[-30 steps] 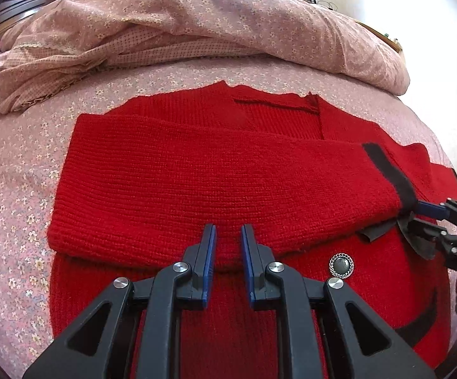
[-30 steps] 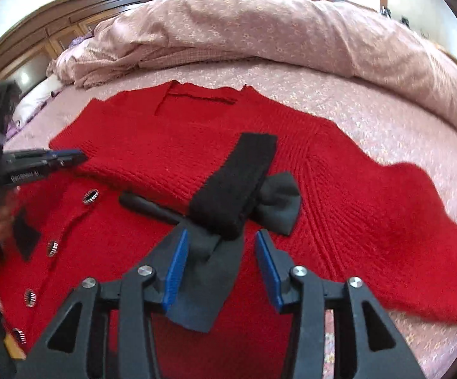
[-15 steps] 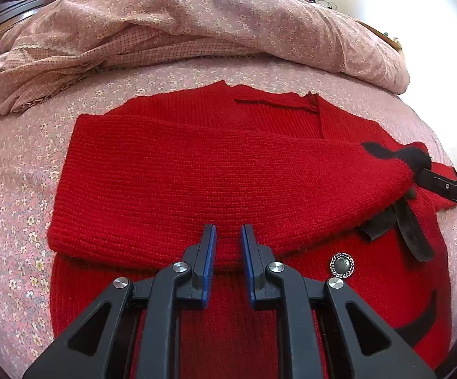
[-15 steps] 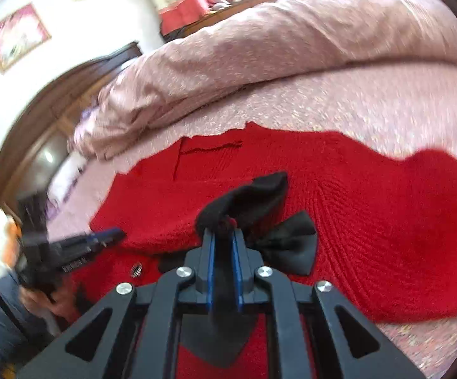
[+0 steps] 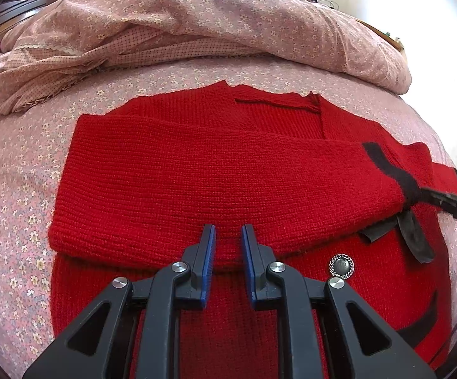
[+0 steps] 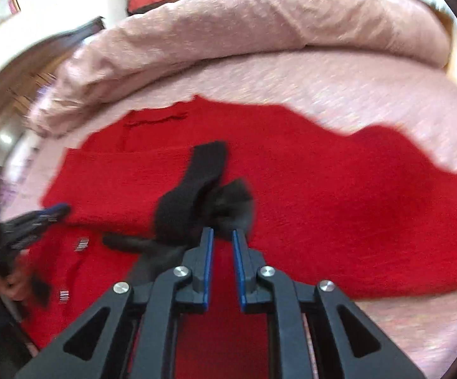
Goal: Fold small clothes
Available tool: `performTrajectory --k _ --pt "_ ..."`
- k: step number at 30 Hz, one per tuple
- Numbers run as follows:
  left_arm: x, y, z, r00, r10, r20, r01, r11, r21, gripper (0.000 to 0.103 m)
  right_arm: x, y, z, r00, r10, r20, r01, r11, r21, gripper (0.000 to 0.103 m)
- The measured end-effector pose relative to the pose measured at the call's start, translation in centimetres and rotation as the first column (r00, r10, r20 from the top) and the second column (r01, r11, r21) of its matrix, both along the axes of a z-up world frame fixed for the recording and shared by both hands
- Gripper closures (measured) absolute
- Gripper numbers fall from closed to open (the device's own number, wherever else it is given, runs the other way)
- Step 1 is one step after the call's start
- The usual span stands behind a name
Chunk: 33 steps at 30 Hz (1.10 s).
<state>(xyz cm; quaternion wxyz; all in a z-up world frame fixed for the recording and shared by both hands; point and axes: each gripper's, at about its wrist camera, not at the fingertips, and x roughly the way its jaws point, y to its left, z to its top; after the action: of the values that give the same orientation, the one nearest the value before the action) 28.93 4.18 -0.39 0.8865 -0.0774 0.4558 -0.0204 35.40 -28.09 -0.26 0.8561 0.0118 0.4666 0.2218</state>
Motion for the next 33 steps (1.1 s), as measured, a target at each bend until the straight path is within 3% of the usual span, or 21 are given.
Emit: performTrajectory --k 3,7,13,15,19,21,26,30,33 --pt "0.0 0.0 0.0 1.0 0.006 -0.002 -0.006 1.0 0.0 0.091 0.3 -0.2 0.5 0.999 -0.03 0.026 0.029 0.999 0.017 0.091" --pt "0.0 -0.2 0.3 1.0 0.0 0.005 0.0 1.0 0.011 0.091 0.5 1.4 0.5 0.999 0.016 0.031 -0.019 0.995 0.101 0.095" --pt "-0.2 0.1 0.4 1.0 0.011 0.01 -0.011 1.0 -0.003 0.091 0.4 3.9 1.2 0.995 0.047 0.085 -0.058 0.989 0.133 0.095" --pt "-0.3 0.2 0.6 1.0 0.015 0.011 -0.015 1.0 -0.008 0.091 0.4 4.2 1.6 0.993 0.037 0.108 -0.05 0.992 0.114 0.095" --pt "-0.5 0.4 1.2 0.999 0.03 0.022 -0.03 0.999 -0.017 0.091 -0.1 4.3 2.8 0.975 -0.035 0.218 0.054 0.995 -0.079 0.095" --pt "-0.6 0.5 1.4 0.999 0.044 0.03 -0.044 0.999 -0.01 0.091 0.0 3.7 3.1 0.968 -0.062 0.245 0.079 0.995 -0.064 0.094" --pt "-0.7 1.3 1.7 0.991 0.105 0.083 -0.109 0.993 0.047 0.091 0.4 4.4 2.5 0.989 0.001 0.145 -0.015 0.996 0.092 0.094" --pt "0.0 2.0 0.3 0.993 0.116 0.028 -0.116 0.993 0.027 0.091 0.6 6.2 0.2 0.997 0.047 0.059 -0.052 0.996 0.076 0.094" --pt "0.3 1.8 -0.3 0.995 0.098 0.013 -0.099 0.994 0.047 0.091 0.7 6.4 -1.8 0.999 0.051 -0.004 -0.051 0.998 0.037 0.102"
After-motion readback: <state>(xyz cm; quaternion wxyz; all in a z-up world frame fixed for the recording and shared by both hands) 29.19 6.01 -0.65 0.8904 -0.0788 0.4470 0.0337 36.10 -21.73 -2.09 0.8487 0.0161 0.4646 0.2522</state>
